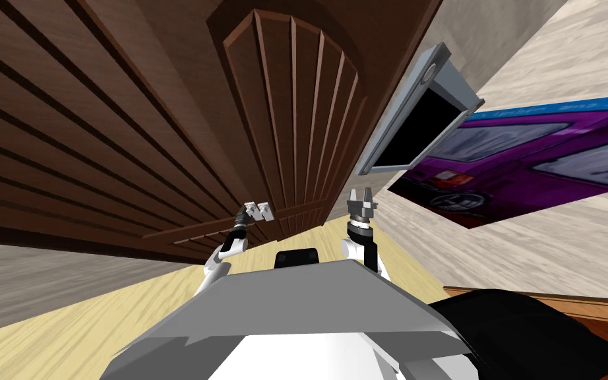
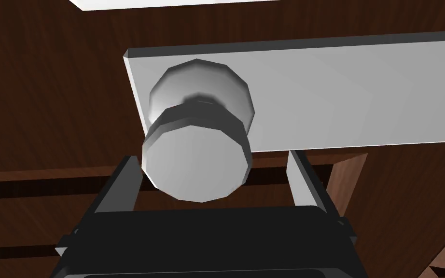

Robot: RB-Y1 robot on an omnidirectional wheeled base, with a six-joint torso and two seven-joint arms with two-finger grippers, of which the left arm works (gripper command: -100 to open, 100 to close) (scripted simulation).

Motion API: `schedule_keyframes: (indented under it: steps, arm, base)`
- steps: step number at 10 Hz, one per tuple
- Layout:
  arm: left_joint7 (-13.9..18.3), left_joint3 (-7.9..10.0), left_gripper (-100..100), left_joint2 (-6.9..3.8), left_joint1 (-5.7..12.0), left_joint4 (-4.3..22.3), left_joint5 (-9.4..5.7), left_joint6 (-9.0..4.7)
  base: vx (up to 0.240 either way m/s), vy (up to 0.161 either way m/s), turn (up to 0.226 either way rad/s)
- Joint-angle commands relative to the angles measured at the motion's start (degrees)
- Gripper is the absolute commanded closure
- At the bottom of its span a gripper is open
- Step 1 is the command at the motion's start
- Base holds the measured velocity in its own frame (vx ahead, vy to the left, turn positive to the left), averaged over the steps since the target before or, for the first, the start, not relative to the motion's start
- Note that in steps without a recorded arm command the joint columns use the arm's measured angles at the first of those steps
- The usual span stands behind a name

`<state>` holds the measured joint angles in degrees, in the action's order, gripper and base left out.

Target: Pull the door open

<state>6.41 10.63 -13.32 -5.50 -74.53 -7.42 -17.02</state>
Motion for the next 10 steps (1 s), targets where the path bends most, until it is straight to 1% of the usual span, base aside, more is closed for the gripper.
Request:
schedule_keyframes:
  steps: [1,2,7,9,10]
  arm:
    - [0.00,0.00,-100,0.00,0.00,0.00,0.00,0.00]
    - [0.00,0.00,100,0.00,0.00,0.00,0.00,0.00]
    - [0.00,0.00,100,0.00,0.00,0.00,0.00,0.00]
    - [0.13,1.60,100,-1.27,-1.55,0.66,-0.26,0.07]
    - [0.09,1.85,-100,-1.37,-1.17,1.27,-0.27,-0.14]
  base:
    - [0.070,-0.071,-0.028]
    - [-0.005,0.009,0.032]
    - [-0.013,0.009,-0.011]
    - [-0.128,0.103,0.141]
    - [-0.193,0.045,0.137]
